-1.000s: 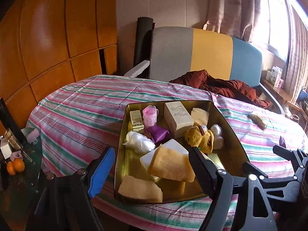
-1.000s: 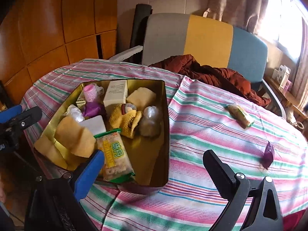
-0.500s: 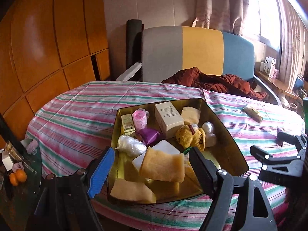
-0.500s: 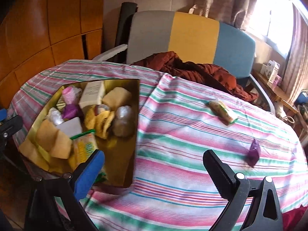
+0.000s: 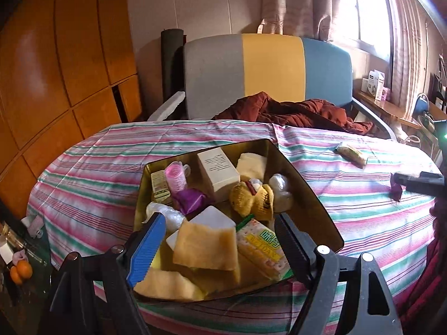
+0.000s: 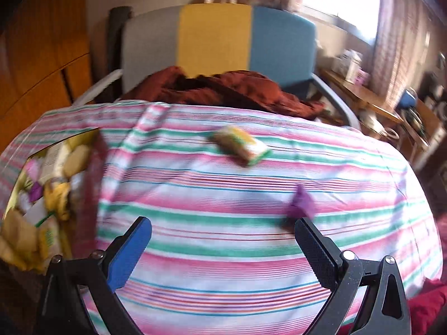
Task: Organize objects
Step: 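Withdraw both tools and move them to the purple packet and snack pack, then grasp the purple snack packet with the right tool while the left tool grasps the small WEIDAN snack pack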
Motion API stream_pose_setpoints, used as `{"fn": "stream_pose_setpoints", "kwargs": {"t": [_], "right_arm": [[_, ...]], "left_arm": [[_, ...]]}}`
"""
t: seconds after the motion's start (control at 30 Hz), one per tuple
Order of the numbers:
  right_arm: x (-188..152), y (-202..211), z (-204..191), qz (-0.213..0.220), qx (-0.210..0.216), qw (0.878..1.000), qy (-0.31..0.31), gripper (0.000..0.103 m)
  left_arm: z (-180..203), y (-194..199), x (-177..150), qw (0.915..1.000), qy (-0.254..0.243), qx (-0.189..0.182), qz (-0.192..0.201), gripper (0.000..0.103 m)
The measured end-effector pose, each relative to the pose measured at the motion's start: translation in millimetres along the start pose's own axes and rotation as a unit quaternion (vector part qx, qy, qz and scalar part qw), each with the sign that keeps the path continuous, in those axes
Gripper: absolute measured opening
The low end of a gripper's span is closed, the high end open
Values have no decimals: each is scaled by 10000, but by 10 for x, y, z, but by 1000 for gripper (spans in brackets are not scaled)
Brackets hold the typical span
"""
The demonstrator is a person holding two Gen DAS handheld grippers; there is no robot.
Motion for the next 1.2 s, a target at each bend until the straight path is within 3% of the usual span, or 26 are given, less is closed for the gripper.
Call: {"fn": "stream_pose_setpoints", "kwargs": {"t": [0.17,0.37,0.5,0.63,0.7,0.8,0.9,1.03,1.2], "right_arm": [[-77,-196,825,-300,-222,9957,-853,103],[-142,-447,1492,-491,-199,9807,-1881,102],[-161,-675,1578,-637,-13,9769,-2041,102],[-310,-965,1386,-1020,539,9662,-2305,102],[-330,-1027,1377,-1080,478,9654,-2326,102],[-264,-978,1438,-937,259,9735,-2069,102],[-180,-888,1341,-815,555,9802,-1720,103],[-203,-818,1087,-1048,348,9924,-550,103],[-213,-940,890,-1362,18,9877,768,103]], "left_arm": [[142,-56,32,9997,-31,-238,-79,82],[371,-120,46,9986,-168,-460,-195,82],[549,-195,62,9975,-286,-574,-295,82],[764,-254,84,9957,-424,-740,-356,82],[903,-276,105,9945,-508,-837,-374,82],[1104,-307,111,9919,-570,-1038,-464,82],[1290,-332,82,9883,-689,-1234,-581,82],[1519,-362,95,9835,-873,-1452,-634,82],[1827,-429,170,9776,-957,-1751,-673,82]]}}
Point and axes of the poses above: each gripper's, at about its wrist camera, not at the fingertips, and y roughly against the way its jaws point, z to its right, x to its top, the point moved 10 cm from there along -y, roughly the way its jaws point, and after that the axes turned 9 degrees about y, right-handed, at the moved point
